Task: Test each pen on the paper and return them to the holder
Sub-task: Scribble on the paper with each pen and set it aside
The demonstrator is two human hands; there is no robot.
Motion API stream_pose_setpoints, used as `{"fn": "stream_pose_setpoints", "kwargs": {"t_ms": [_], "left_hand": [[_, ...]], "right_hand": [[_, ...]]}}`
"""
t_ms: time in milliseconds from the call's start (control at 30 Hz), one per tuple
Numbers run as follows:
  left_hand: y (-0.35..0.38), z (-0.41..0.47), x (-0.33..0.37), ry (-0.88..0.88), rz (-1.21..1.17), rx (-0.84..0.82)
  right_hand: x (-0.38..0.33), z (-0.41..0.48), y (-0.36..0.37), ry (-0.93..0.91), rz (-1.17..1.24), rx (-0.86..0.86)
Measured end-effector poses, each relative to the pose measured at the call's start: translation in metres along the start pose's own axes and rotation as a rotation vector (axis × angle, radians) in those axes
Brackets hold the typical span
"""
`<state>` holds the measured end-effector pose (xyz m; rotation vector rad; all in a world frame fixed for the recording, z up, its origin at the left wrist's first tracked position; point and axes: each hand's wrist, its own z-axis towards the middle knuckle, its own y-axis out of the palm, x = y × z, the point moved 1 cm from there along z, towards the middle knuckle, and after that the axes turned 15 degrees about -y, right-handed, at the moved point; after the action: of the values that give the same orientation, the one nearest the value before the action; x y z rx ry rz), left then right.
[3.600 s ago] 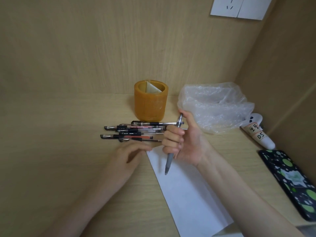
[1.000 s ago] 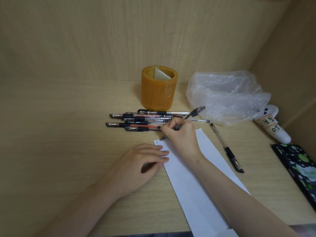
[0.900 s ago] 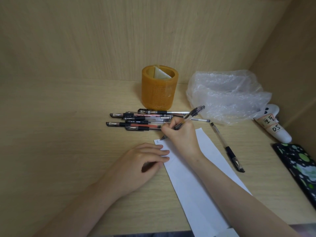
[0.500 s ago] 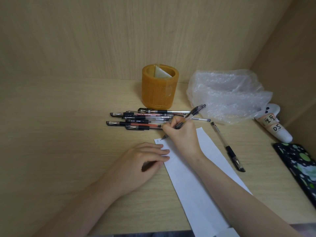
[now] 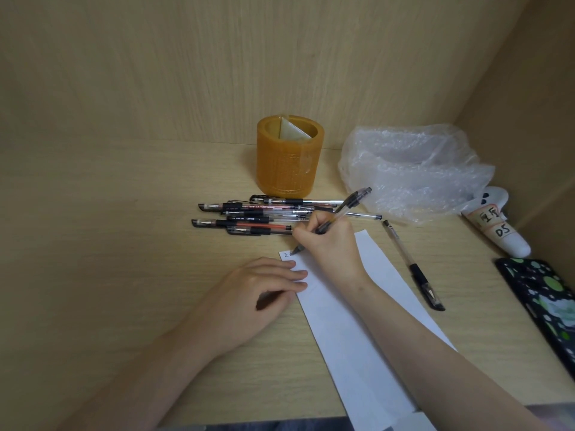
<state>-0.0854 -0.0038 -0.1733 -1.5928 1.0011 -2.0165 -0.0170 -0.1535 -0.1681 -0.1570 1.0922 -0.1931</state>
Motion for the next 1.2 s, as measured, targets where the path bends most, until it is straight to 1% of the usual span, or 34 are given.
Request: {"fn": "stream_pose_setpoints", "kwargs": {"t_ms": [333, 533, 867, 1133, 1200], "left_hand": [[0.0014, -0.0001, -0.0014, -0.003, -0.02, -0.002], [0.0007, -0.0004, -0.0012, -0.016, -0.016, -0.002], [0.0022, 0.0009, -0.0033, -0.001, -0.015, -0.013], [0.0026, 0.0006, -0.0028, -0.004, -0.014, -0.011], [0.0026, 0.0005, -0.003, -0.007, -0.008, -0.012]], "right_hand": [[0.0007, -0.0005, -0.0005, 0.008, -0.047, 0.016], [0.0018, 0.0006, -0.0008, 0.002, 0.003, 0.032], [0.0018, -0.0005, 0.0025, 0.016, -0.011, -0.002], [0.003, -0.0018, 0.0014, 0.019, -0.041, 0.031], [0.0034, 0.0002, 0.0001, 0.027, 0.003, 0.046]]}}
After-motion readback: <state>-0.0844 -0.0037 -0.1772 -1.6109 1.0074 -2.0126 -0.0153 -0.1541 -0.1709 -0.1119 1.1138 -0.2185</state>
